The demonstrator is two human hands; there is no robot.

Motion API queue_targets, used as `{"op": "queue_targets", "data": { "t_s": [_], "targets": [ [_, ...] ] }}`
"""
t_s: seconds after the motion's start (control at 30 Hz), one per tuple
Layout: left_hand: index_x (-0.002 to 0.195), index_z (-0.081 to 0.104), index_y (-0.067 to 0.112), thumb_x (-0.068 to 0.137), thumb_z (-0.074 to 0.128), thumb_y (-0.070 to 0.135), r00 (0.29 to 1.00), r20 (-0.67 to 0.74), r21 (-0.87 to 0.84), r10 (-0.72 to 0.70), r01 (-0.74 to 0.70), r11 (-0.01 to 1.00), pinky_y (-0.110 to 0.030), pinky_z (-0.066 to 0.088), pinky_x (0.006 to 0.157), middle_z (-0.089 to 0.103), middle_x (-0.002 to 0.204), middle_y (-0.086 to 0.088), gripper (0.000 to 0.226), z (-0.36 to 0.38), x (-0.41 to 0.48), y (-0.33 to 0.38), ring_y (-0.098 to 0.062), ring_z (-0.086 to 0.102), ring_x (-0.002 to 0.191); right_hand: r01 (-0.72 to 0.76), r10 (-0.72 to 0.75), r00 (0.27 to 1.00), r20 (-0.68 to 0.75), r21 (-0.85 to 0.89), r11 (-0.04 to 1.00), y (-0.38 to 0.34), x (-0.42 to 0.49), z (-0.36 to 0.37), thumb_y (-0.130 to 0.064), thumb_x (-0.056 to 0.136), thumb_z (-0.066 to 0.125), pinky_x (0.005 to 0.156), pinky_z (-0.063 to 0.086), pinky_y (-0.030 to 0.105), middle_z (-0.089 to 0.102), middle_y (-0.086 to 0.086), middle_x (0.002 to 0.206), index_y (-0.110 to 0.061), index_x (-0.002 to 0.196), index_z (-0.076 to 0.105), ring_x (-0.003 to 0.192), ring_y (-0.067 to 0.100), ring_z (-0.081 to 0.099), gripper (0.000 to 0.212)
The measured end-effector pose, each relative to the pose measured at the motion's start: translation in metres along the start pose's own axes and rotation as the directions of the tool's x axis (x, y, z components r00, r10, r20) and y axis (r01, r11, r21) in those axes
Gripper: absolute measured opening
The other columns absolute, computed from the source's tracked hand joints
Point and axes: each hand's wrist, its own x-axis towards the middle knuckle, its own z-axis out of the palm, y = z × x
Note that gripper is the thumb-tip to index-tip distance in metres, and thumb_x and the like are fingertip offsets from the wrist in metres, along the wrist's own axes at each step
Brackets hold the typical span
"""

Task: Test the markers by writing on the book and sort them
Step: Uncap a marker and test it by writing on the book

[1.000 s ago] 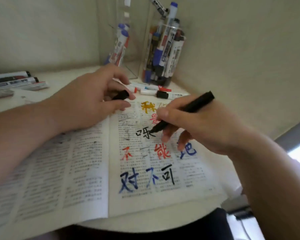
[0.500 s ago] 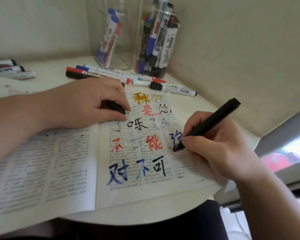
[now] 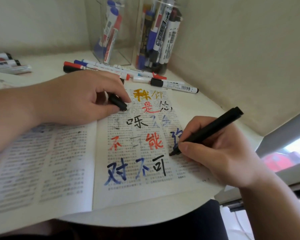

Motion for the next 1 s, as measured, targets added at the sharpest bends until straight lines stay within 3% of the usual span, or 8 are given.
{"op": "queue_targets", "data": {
  "t_s": [0.1, 0.23, 0.37, 0.47, 0.6, 0.77, 0.87, 1.0],
  "targets": [
    [0.107, 0.073, 0.034, 0.083, 0.075, 0.014, 1.0, 0.007, -0.001, 0.0, 0.0, 1.0, -0.003, 0.039, 0.087, 0.066, 0.105, 0.02, 0.031, -0.001, 0.0, 0.0, 0.001, 0.061, 0.104, 0.0, 0.0, 0.999, 0.039, 0.011, 1.0, 0.0, -0.001, -0.001, -0.016, 0.075, 0.073, 0.056, 0.042, 0.034, 0.064, 0.023, 0.068, -0.013, 0.077, 0.07, 0.059, 0.024, 0.056, 0.005],
    [0.108, 0.07, 0.042, 0.086, 0.073, 0.021, 1.0, 0.021, 0.004, -0.01, 0.01, 1.0, -0.005, 0.04, 0.089, 0.066, 0.106, 0.022, 0.031, -0.002, 0.0, -0.001, 0.001, 0.061, 0.105, 0.023, -0.025, 0.998, -0.052, -0.041, 0.999, 0.003, 0.002, -0.003, -0.011, 0.074, 0.068, 0.051, 0.04, 0.02, 0.061, -0.003, 0.058, -0.011, 0.071, 0.065, 0.052, 0.008, 0.053, 0.004],
    [0.11, 0.067, 0.048, 0.084, 0.064, 0.044, 0.999, 0.009, -0.008, -0.039, 0.039, 0.999, -0.013, 0.04, 0.088, 0.067, 0.104, 0.027, 0.026, -0.001, 0.001, 0.0, 0.005, 0.06, 0.103, 0.009, -0.011, 0.996, -0.087, -0.019, 1.0, 0.003, 0.002, -0.001, -0.012, 0.073, 0.068, 0.049, 0.039, 0.019, 0.06, -0.003, 0.056, -0.012, 0.071, 0.064, 0.051, 0.007, 0.052, 0.004],
    [0.109, 0.067, 0.049, 0.08, 0.061, 0.053, 0.998, 0.031, -0.008, -0.053, 0.053, 0.999, -0.017, 0.042, 0.086, 0.066, 0.103, 0.029, 0.03, -0.002, 0.002, 0.0, 0.005, 0.061, 0.1, 0.018, -0.018, 0.999, -0.032, 0.001, 1.0, 0.002, 0.002, -0.002, -0.008, 0.073, 0.068, 0.049, 0.039, 0.018, 0.06, -0.003, 0.056, -0.009, 0.071, 0.065, 0.051, 0.006, 0.052, 0.003],
    [0.105, 0.069, 0.048, 0.077, 0.062, 0.056, 0.998, 0.036, -0.006, -0.046, 0.046, 0.999, -0.004, 0.038, 0.081, 0.066, 0.101, 0.028, 0.03, -0.002, 0.003, 0.001, 0.006, 0.061, 0.098, 0.028, -0.033, 0.997, 0.07, 0.074, 0.997, 0.0, -0.006, -0.004, -0.009, 0.075, 0.072, 0.048, 0.039, 0.023, 0.062, 0.006, 0.06, -0.01, 0.074, 0.069, 0.053, 0.015, 0.052, 0.004],
    [0.103, 0.07, 0.046, 0.075, 0.063, 0.058, 0.997, 0.028, -0.02, -0.066, 0.067, 0.998, -0.024, 0.047, 0.085, 0.067, 0.099, 0.025, 0.031, -0.002, 0.006, 0.002, -0.001, 0.063, 0.094, 0.02, -0.027, 0.99, 0.139, 0.055, 0.998, -0.002, -0.007, -0.008, -0.007, 0.072, 0.073, 0.048, 0.039, 0.025, 0.063, 0.01, 0.06, -0.008, 0.074, 0.069, 0.053, 0.015, 0.053, 0.004],
    [0.1, 0.071, 0.044, 0.075, 0.064, 0.058, 0.998, 0.019, -0.027, -0.059, 0.059, 0.998, -0.024, 0.048, 0.083, 0.067, 0.098, 0.024, 0.03, -0.001, 0.005, 0.001, -0.002, 0.064, 0.093, 0.009, -0.014, 0.997, 0.079, 0.063, 0.998, -0.001, -0.005, -0.006, -0.01, 0.075, 0.072, 0.049, 0.04, 0.026, 0.062, 0.015, 0.06, -0.009, 0.075, 0.068, 0.054, 0.016, 0.053, 0.004],
    [0.098, 0.071, 0.044, 0.075, 0.065, 0.057, 0.998, 0.012, -0.036, -0.06, 0.06, 0.998, -0.02, 0.046, 0.083, 0.067, 0.098, 0.025, 0.027, 0.0, 0.005, 0.001, 0.002, 0.063, 0.093, 0.025, -0.025, 0.999, -0.036, 0.002, 1.0, 0.005, -0.001, -0.003, -0.01, 0.072, 0.068, 0.051, 0.039, 0.023, 0.057, 0.002, 0.057, -0.009, 0.071, 0.064, 0.053, 0.011, 0.05, 0.005]
  ]
}}
